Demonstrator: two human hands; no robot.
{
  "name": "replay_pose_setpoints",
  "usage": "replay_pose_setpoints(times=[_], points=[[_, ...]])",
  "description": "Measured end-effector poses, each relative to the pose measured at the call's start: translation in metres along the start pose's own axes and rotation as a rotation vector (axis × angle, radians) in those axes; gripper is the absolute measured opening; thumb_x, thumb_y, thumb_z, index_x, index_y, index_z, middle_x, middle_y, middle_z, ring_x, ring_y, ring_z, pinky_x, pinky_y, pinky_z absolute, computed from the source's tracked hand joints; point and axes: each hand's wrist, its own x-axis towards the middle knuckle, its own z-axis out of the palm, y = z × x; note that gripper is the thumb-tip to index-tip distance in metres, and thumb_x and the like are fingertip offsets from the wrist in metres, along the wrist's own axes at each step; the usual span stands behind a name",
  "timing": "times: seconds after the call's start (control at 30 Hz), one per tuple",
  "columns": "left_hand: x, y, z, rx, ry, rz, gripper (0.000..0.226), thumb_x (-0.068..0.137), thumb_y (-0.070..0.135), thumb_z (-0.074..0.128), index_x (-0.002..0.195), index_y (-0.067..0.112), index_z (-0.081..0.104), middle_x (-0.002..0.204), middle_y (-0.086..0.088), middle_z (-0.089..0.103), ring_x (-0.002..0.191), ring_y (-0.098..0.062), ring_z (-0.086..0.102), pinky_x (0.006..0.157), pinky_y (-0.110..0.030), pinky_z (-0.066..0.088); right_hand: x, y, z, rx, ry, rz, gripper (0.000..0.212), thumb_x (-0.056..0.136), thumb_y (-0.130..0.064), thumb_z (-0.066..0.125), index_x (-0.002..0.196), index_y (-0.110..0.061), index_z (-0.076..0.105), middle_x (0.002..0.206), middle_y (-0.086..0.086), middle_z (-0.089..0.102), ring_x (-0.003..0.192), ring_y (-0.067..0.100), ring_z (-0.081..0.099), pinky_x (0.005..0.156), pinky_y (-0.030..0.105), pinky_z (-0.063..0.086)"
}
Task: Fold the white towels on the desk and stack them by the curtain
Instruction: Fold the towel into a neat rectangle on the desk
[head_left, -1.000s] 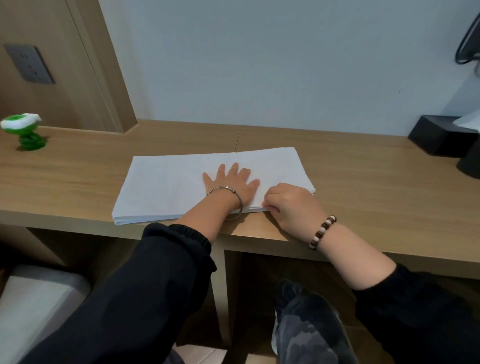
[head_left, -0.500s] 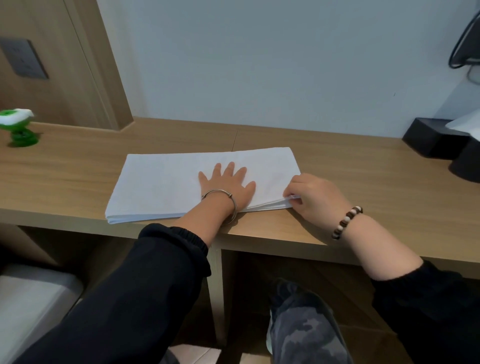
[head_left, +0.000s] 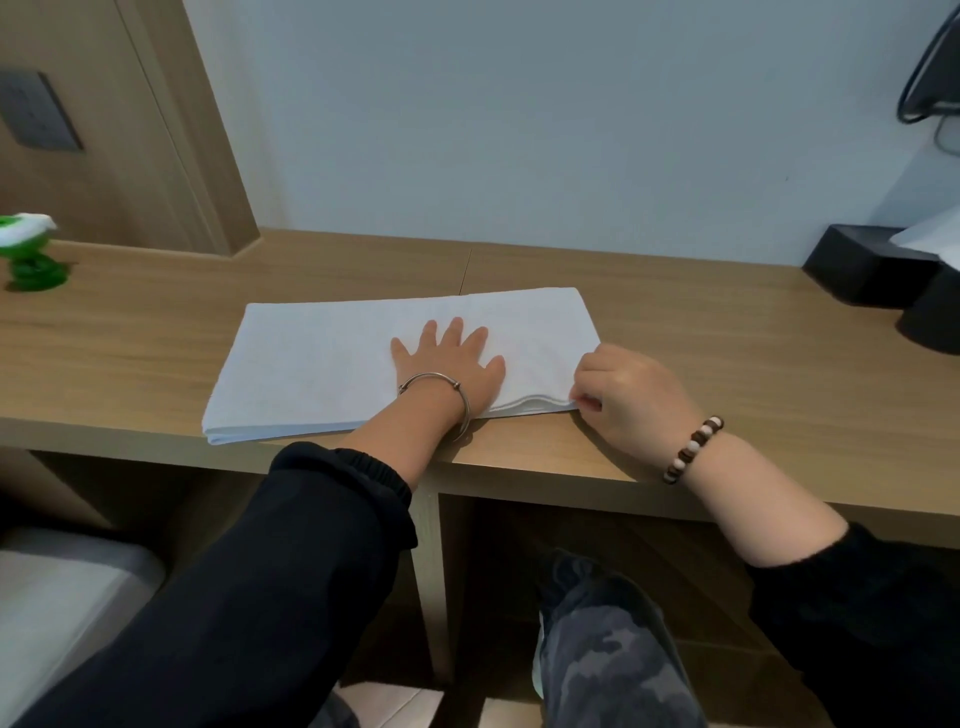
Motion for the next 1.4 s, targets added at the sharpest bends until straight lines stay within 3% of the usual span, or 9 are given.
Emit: replay_pose_setpoints(times=[0.17, 0.27, 0.37, 0.53, 0.77, 0.93, 1.07, 1.17, 1.4], points=[[-0.004, 0.003, -0.005, -0.023, 0.067, 0.060, 0.055, 0.095, 0.050, 0.019, 0.146, 0.032, 0.027, 0.158, 0.003, 0.015, 0.145, -0.024, 0.009, 0.110, -0.058, 0.010, 0.002, 0.002, 0.004, 0.096, -0.014, 0.076, 0.011, 0.080, 0.003, 0.066, 0.074, -0.004, 0.072, 0.080, 0.007, 0.068, 0.078, 0.027, 0.060, 0.064, 0.036, 0.048], [-0.016, 0.002, -0.008, -0.169, 0.193, 0.403, 0.047, 0.097, 0.046, 0.034, 0.140, 0.029, 0.040, 0.153, 0.001, 0.031, 0.141, -0.019, 0.024, 0.112, -0.042, 0.020, 0.004, 0.004, 0.004, 0.128, -0.041, 0.113, 0.009, 0.084, -0.003, 0.065, 0.082, -0.006, 0.074, 0.088, 0.006, 0.069, 0.087, 0.024, 0.060, 0.074, 0.035, 0.047], [-0.029, -0.001, -0.010, -0.176, 0.132, 0.595, 0.052, 0.094, 0.050, 0.046, 0.142, 0.031, 0.040, 0.151, 0.008, 0.036, 0.137, -0.013, 0.030, 0.111, -0.030, 0.023, 0.005, 0.004, 0.003, 0.134, -0.048, 0.133, 0.010, 0.085, -0.004, 0.064, 0.084, -0.006, 0.074, 0.091, 0.005, 0.070, 0.090, 0.022, 0.060, 0.078, 0.033, 0.045], [-0.041, -0.001, -0.020, -0.068, 0.326, 0.678, 0.029, 0.096, 0.030, 0.050, 0.120, 0.022, 0.063, 0.121, 0.002, 0.064, 0.109, -0.022, 0.058, 0.083, -0.033, 0.047, 0.005, 0.003, 0.002, 0.139, -0.067, 0.151, 0.010, 0.086, -0.005, 0.064, 0.084, -0.006, 0.074, 0.093, 0.004, 0.070, 0.090, 0.022, 0.060, 0.079, 0.033, 0.046], [-0.051, -0.010, -0.028, 0.128, 0.407, 0.815, 0.008, 0.078, 0.004, 0.069, 0.071, 0.006, 0.067, 0.072, -0.010, 0.061, 0.066, -0.030, 0.060, 0.044, -0.029, 0.041, 0.003, 0.004, 0.004, 0.097, -0.083, 0.128, 0.011, 0.088, -0.005, 0.061, 0.086, -0.007, 0.072, 0.092, 0.004, 0.068, 0.090, 0.020, 0.058, 0.077, 0.027, 0.043], [-0.051, -0.019, -0.023, 0.116, 0.284, 0.688, 0.026, 0.095, 0.018, 0.045, 0.105, 0.015, 0.069, 0.098, -0.005, 0.058, 0.088, -0.026, 0.056, 0.061, -0.030, 0.038, 0.001, 0.006, 0.007, 0.162, -0.087, 0.192, 0.010, 0.088, -0.006, 0.063, 0.087, -0.007, 0.073, 0.092, 0.001, 0.067, 0.090, 0.016, 0.058, 0.080, 0.025, 0.045], [-0.055, -0.022, -0.023, -0.075, 0.242, 0.623, 0.028, 0.091, 0.012, 0.050, 0.110, 0.015, 0.070, 0.101, -0.004, 0.061, 0.091, -0.025, 0.058, 0.070, -0.030, 0.042, 0.001, 0.016, -0.002, 0.710, 0.033, 0.580, 0.009, 0.084, -0.009, 0.069, 0.083, -0.016, 0.074, 0.085, -0.010, 0.070, 0.077, -0.001, 0.063, 0.071, 0.010, 0.050], [-0.056, -0.021, -0.022, -0.153, 0.241, 0.587, 0.026, 0.089, 0.010, 0.053, 0.108, 0.015, 0.071, 0.099, -0.002, 0.062, 0.090, -0.023, 0.059, 0.072, -0.028, 0.040, 0.002, 0.034, -0.006, 0.809, 0.148, 0.904, 0.017, 0.090, -0.021, 0.063, 0.075, -0.020, 0.071, 0.077, -0.004, 0.070, 0.066, 0.006, 0.062, 0.061, 0.019, 0.051], [-0.059, -0.020, -0.021, -0.212, 0.239, 0.548, 0.023, 0.090, 0.012, 0.055, 0.106, 0.016, 0.071, 0.099, 0.000, 0.063, 0.087, -0.021, 0.059, 0.073, -0.026, 0.042, 0.012, 0.034, -0.015, 0.525, -0.290, 0.945, 0.036, 0.090, -0.039, 0.055, 0.071, -0.013, 0.070, 0.057, -0.007, 0.064, 0.048, 0.008, 0.052, 0.045, 0.021, 0.038]])
